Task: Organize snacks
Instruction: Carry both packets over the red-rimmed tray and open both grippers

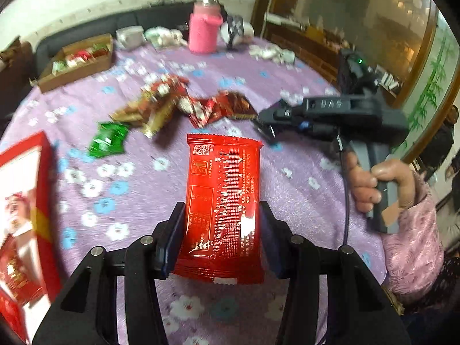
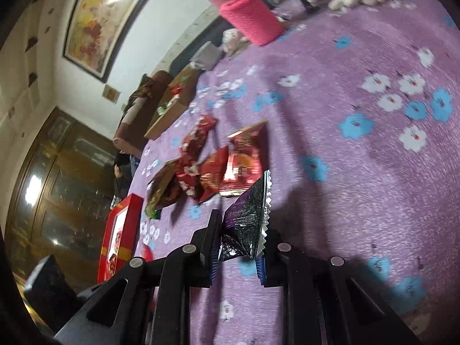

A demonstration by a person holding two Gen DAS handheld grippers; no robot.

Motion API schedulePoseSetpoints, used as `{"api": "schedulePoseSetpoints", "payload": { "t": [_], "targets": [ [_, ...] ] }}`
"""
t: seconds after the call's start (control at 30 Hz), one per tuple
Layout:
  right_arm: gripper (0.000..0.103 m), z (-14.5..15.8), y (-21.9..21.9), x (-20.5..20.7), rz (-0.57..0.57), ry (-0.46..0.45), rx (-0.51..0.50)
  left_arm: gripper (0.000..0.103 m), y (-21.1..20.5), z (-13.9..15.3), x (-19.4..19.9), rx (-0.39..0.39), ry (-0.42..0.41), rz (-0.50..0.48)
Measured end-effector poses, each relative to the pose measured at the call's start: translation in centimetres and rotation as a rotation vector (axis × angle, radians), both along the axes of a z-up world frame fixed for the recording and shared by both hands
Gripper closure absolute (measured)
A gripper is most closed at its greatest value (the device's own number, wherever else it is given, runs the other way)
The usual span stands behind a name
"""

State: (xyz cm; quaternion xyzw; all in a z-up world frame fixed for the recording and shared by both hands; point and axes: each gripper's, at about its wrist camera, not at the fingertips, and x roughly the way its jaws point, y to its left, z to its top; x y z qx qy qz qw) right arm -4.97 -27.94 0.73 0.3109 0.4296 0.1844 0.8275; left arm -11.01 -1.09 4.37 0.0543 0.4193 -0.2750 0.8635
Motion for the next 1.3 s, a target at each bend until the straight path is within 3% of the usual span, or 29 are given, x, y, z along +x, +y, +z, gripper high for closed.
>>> {"api": "schedulePoseSetpoints", "payload": {
  "t": [0.17, 0.37, 0.53, 0.8, 1.13, 1.3],
  "targets": [
    [0.082, 2.0, 1.7, -1.2, 0.037, -0.118, -0.073, 0.056, 1.8, 1.4, -1.6, -0.018, -0.106, 0.055],
    [0.082, 3.8, 4.3, -2.6, 0.093, -0.206, -0.155, 0.056, 4.1, 2.0, -2.9, -0.046, -0.136, 0.108],
    [0.082, 5.1, 8.0, -3.3, 0.167, -0.216, -0.132, 0.056, 6.7, 2.3, -3.7, -0.076, -0.134, 0.163],
    [0.082, 7.4, 16.7, -3.4, 0.353, -0.248, -0.103, 0.055, 11.9, 2.5, -5.1, -0.058, -0.160, 0.288],
    [0.082, 7.2, 27.1, -2.4, 0.544, -0.237, -0.075, 0.055, 18.4, 2.7, -5.1, -0.039, -0.181, 0.485],
    [0.082, 6.8, 31.0, -1.2, 0.578, -0.227, -0.035, 0.055, 20.7, 2.8, -4.5, -0.007, -0.193, 0.581]
  ]
}}
